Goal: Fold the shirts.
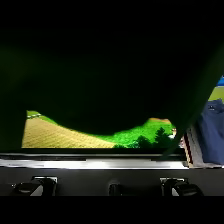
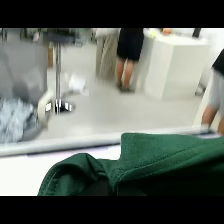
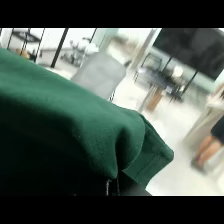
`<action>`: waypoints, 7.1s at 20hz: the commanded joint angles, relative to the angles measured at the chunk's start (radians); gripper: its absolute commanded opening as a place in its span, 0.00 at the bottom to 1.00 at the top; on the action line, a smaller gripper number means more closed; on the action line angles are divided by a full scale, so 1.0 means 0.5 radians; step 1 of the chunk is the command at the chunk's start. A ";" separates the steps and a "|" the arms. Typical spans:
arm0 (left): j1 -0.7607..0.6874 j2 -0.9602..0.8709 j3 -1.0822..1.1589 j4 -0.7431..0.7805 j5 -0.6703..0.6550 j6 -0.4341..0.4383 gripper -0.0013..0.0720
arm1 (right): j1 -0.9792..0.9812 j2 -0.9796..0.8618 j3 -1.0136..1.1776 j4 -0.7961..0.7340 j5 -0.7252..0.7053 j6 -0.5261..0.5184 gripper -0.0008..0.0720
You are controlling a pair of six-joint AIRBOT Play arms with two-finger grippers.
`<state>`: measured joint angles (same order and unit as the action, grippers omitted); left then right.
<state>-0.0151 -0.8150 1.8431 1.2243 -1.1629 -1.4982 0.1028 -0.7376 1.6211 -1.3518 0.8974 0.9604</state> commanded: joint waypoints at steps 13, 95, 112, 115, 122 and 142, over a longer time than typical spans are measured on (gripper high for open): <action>0.003 -1.643 -0.885 0.064 0.111 -0.040 0.05 | 0.001 -2.108 0.004 0.723 0.098 0.076 0.08; 0.724 -1.337 -0.684 -0.002 -0.331 0.081 0.82 | -0.433 -1.692 0.053 0.204 0.770 0.298 0.85; 1.030 -1.451 -1.630 -0.126 -0.130 0.433 0.61 | -0.511 -1.662 -0.363 0.182 1.392 0.008 0.76; 0.986 -1.497 -1.630 -0.209 -0.108 0.449 0.56 | -0.510 -1.662 -0.372 0.162 1.431 0.008 0.76; 0.937 -1.492 -1.629 -0.207 -0.097 0.471 0.05 | -0.510 -1.347 -1.199 0.386 1.117 0.007 0.82; 0.936 -1.164 -1.552 -0.355 -0.324 0.522 0.05 | -0.195 -1.276 -1.697 0.992 0.635 -0.095 0.07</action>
<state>0.4534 -1.4445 1.0420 1.0992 -1.2877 -1.2316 -0.0147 -1.3930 0.7120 -0.8551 1.1610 0.9367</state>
